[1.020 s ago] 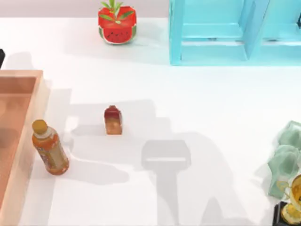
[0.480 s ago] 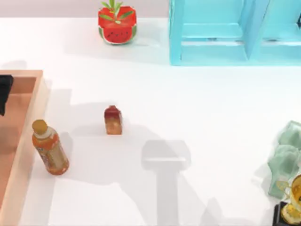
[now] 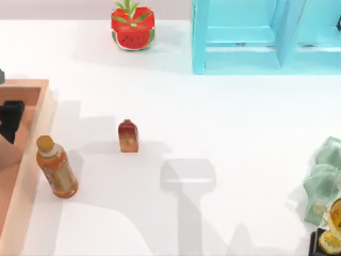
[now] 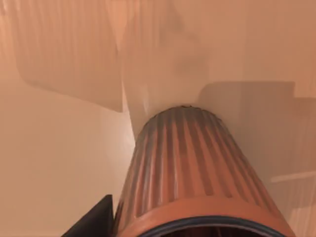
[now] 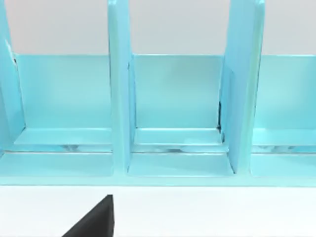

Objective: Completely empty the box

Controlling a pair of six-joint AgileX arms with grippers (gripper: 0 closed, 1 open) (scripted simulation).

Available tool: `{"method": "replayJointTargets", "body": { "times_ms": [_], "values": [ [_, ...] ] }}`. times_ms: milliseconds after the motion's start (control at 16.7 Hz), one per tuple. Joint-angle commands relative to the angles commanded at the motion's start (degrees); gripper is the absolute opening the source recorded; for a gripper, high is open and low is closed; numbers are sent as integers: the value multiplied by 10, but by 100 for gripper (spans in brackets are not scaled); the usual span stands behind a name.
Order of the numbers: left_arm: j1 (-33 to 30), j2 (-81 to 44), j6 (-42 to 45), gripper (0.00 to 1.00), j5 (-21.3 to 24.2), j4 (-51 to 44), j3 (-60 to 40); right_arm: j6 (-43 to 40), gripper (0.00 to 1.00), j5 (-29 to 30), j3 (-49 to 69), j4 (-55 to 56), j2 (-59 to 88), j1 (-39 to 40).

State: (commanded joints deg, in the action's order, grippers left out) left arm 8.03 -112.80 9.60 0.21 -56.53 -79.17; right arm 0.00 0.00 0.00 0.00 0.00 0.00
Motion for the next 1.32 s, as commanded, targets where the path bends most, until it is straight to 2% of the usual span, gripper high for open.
{"method": "replayJointTargets", "body": {
  "times_ms": [60,840,1320],
  "values": [
    [0,0,0,100,0,0,0,0,100,0,0,0,0,0],
    [0,0,0,2,0,0,0,0,100,0,0,0,0,0],
    [0,0,0,0,0,0,0,0,100,0,0,0,0,0]
  ]
}}
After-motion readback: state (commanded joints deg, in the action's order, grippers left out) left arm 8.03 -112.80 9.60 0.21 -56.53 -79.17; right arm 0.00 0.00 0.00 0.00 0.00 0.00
